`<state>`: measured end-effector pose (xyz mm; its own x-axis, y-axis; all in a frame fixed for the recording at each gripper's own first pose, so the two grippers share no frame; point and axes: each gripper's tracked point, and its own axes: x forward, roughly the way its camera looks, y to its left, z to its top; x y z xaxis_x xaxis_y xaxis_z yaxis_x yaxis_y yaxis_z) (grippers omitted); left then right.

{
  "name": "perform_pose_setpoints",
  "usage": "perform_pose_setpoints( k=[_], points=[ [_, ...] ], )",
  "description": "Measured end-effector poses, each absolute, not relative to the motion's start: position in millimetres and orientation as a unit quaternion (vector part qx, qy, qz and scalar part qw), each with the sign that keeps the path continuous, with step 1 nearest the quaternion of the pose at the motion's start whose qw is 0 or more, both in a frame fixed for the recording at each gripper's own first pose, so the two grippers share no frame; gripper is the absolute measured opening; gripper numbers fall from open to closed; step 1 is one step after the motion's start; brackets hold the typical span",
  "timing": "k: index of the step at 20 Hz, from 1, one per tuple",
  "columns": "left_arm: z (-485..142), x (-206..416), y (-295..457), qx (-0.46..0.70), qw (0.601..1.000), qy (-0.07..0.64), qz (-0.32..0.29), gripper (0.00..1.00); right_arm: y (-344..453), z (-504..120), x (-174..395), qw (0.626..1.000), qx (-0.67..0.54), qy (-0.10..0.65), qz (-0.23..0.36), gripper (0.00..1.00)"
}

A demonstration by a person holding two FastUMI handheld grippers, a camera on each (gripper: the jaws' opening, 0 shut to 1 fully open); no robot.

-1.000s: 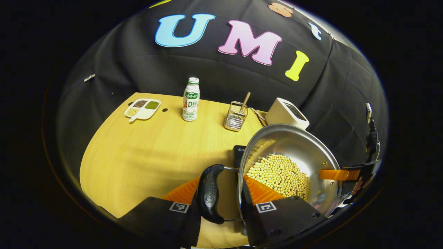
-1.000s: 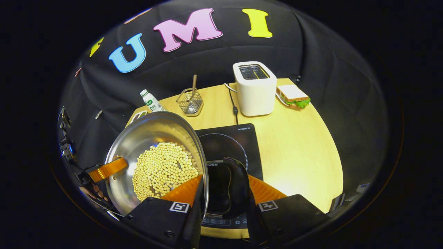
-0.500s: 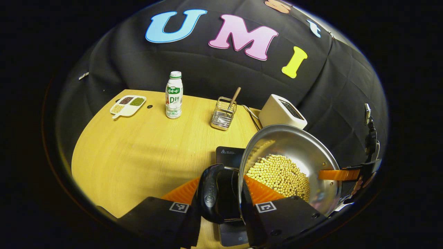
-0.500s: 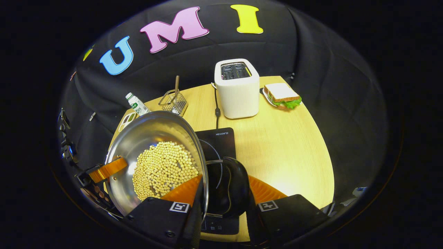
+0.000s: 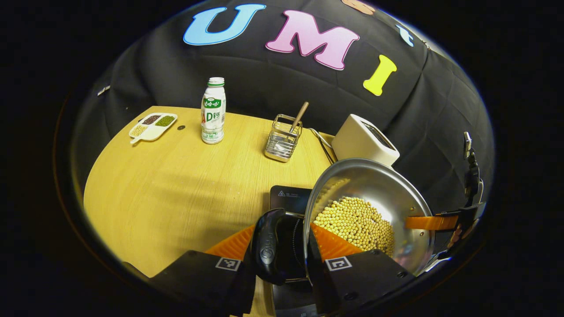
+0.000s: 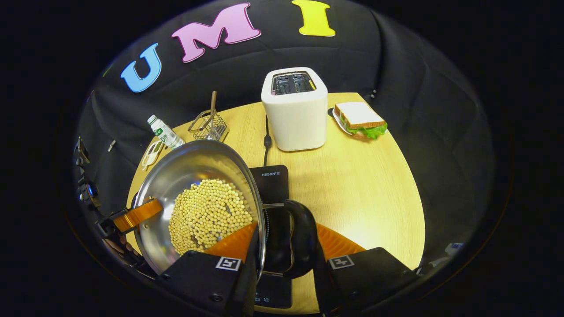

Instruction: First push the handle of the pot to place it horizontally, then grasp the pot with both hands and set it on the induction cooktop.

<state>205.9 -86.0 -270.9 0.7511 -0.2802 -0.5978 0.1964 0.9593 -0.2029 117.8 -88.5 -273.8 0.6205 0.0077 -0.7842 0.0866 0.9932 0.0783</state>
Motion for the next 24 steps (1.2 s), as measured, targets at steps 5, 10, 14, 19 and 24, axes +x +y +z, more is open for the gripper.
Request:
perform_pose_setpoints(
  k=[5, 10, 14, 19, 24],
  points=[
    [-287, 216, -88, -0.064, 0.932, 0.335, -0.124, 0.55, -92, -293, 130, 0.894, 0.053, 0.444, -0.023, 0.57],
    [-292, 223, -87, -0.043, 0.936, 0.327, -0.125, 0.55, -97, -313, 127, 0.890, 0.067, 0.451, -0.024, 0.58],
    [-294, 222, -87, -0.048, 0.934, 0.330, -0.124, 0.57, -94, -311, 132, 0.897, 0.072, 0.435, -0.015, 0.59],
    [-299, 218, -84, -0.027, 0.928, 0.354, -0.113, 0.61, -94, -309, 134, 0.903, 0.073, 0.424, -0.002, 0.60],
    [-302, 220, -81, 0.033, 0.922, 0.371, -0.106, 0.72, -88, -315, 132, 0.900, 0.080, 0.428, 0.014, 0.64]
  ],
)
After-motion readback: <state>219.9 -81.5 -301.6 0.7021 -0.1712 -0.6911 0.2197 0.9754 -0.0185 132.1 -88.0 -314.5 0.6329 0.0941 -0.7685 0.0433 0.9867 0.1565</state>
